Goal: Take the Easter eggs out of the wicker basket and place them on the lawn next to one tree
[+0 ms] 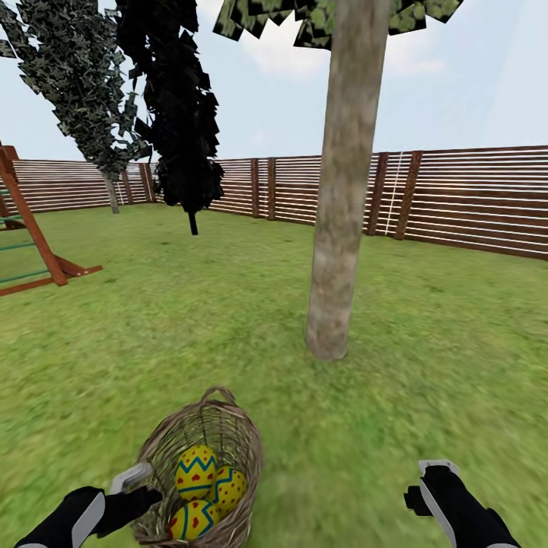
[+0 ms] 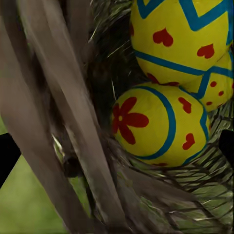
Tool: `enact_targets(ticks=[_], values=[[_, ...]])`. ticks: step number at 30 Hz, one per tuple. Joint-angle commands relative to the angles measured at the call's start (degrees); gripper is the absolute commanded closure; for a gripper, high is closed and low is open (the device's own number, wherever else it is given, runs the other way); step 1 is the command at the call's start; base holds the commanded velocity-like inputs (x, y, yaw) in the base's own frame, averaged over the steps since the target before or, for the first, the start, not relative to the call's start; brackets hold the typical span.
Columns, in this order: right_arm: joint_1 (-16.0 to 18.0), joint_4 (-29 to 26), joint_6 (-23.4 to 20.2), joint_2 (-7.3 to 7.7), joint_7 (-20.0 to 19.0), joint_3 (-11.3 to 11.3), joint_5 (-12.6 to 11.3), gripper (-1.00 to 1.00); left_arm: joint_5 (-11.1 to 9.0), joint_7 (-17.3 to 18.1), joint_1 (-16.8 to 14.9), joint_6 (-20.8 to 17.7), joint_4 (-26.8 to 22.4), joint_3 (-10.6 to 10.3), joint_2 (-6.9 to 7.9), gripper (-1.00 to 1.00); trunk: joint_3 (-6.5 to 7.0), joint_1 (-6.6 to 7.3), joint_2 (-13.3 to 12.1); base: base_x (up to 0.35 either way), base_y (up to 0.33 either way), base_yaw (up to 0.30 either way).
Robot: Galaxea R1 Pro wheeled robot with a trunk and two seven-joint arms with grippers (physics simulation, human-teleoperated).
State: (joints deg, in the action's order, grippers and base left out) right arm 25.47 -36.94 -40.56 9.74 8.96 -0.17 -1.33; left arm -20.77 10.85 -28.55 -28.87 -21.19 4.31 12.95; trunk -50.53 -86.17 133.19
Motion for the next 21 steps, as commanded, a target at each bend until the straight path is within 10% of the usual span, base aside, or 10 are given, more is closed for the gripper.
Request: enact_targets(ticks=[1,11,15,21], values=[[0.02,-0.06,-0.22,0.00,0.18,-0.01,-0.16,-1.00,-0.06,0.13,-0.02,-0.49,-0.08,0.43,-0.03,-1.00,-0.06,-0.01,0.02,0.189,-0.215,0.000],[0.02,-0.06,-0.22,-0.05,0.18,-0.01,-0.15,-1.00,0.03,0.06,-0.02,-0.50,-0.12,0.48,-0.66,-1.00,-0.06,-0.01,0.02,0.135,-0.104,0.000],[0.02,-0.11,-0.22,0.23,0.18,-0.39,-0.19,-1.00,0.27,0.87,-0.02,-2.64,-0.58,0.10,5.71,-1.00,-0.06,-0.01,0.02,0.004,-0.001,0.000],[0.02,-0.15,-0.22,0.14,0.18,-0.21,-0.17,-1.00,0.56,0.79,-0.02,-3.21,-0.61,-0.27,5.26,-1.00,-0.06,-0.01,0.02,0.000,-0.209,0.000]])
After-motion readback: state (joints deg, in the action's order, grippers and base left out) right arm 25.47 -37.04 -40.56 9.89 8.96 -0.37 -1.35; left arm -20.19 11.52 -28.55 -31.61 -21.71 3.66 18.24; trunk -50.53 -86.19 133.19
